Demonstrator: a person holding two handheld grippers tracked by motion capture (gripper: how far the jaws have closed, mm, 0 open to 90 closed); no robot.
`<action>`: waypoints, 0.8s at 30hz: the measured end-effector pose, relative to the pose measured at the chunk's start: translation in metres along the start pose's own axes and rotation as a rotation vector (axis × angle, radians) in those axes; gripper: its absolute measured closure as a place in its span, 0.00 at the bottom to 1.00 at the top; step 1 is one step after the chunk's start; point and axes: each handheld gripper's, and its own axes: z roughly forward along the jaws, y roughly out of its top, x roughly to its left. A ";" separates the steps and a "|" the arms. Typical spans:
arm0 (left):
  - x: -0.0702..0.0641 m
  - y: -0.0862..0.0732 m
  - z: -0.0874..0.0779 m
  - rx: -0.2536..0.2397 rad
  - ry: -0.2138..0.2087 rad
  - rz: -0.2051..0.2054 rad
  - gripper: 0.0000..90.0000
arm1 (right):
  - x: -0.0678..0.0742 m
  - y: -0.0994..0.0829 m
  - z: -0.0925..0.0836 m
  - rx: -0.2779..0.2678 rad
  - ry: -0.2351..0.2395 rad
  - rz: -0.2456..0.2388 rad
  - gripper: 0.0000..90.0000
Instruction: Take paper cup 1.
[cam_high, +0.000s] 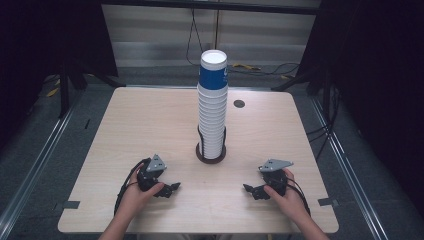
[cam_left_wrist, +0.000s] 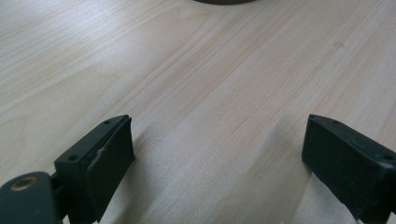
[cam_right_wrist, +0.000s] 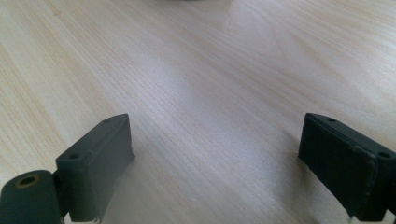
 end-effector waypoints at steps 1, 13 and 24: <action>0.000 0.000 0.000 0.000 0.000 0.000 0.10 | 0.000 0.000 0.000 0.000 0.000 0.000 0.10; 0.004 0.006 -0.013 0.072 -0.055 -0.112 0.18 | 0.000 -0.001 -0.004 0.017 0.019 0.008 0.11; 0.010 0.036 -0.033 0.026 -0.114 -0.164 0.18 | -0.004 0.016 -0.011 0.023 0.134 0.041 0.15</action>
